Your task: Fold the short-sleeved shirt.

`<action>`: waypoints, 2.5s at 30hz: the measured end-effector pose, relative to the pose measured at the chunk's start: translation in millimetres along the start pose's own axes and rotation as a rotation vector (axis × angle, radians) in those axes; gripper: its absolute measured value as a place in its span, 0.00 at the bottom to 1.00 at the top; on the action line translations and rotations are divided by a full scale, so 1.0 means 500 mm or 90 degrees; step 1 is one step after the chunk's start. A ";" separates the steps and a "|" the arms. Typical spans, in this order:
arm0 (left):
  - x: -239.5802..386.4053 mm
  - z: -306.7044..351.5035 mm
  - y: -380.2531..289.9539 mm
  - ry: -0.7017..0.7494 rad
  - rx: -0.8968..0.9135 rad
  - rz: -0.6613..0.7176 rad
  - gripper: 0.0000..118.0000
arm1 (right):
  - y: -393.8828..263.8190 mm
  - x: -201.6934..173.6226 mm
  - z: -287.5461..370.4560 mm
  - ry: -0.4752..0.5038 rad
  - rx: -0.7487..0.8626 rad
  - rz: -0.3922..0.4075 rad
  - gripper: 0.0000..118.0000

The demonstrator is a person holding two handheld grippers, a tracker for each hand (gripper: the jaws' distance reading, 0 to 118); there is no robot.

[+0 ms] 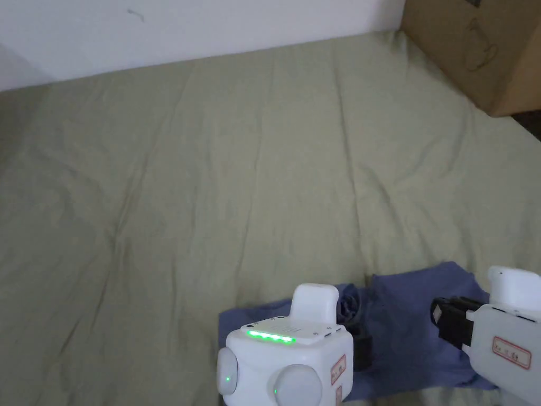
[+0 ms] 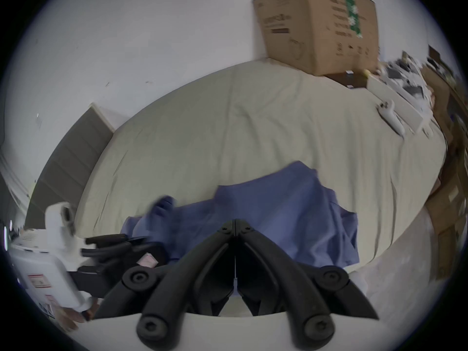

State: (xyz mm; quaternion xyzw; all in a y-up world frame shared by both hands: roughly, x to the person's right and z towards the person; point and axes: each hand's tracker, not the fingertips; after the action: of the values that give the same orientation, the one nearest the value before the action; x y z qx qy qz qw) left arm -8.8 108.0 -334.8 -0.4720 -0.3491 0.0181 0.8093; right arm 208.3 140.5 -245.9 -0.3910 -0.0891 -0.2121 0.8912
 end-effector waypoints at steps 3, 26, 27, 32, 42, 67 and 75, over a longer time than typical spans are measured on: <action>-0.020 0.006 0.021 0.005 -0.017 0.007 0.81 | -0.006 0.031 0.010 -0.005 0.000 -0.014 0.00; -0.024 -0.018 -0.057 -0.020 -0.073 -0.013 0.03 | -0.021 0.035 0.029 0.021 0.001 -0.049 0.00; -0.027 -0.009 -0.049 -0.045 -0.064 0.004 0.03 | -0.021 0.034 0.032 0.022 0.004 -0.047 0.00; -0.080 0.071 -0.026 -0.071 -0.016 0.020 0.07 | -0.014 0.009 0.040 0.025 0.015 -0.040 0.00; -0.374 0.207 -0.109 -0.056 0.072 0.235 0.80 | -0.009 -0.077 0.038 0.051 0.015 0.019 0.00; -0.356 0.205 -0.116 -0.044 0.072 0.039 0.10 | 0.006 -0.152 0.007 0.033 -0.028 0.073 0.00; -0.489 0.366 -0.156 0.101 0.072 0.136 0.10 | 0.003 -0.154 -0.013 0.062 -0.031 0.070 0.00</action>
State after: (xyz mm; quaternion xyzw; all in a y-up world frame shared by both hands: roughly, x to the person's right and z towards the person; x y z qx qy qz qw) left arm -323.7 114.7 -351.3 -0.4603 -0.2304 0.0863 0.8530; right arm 140.0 160.5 -276.3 -0.4062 -0.0184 -0.1838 0.8949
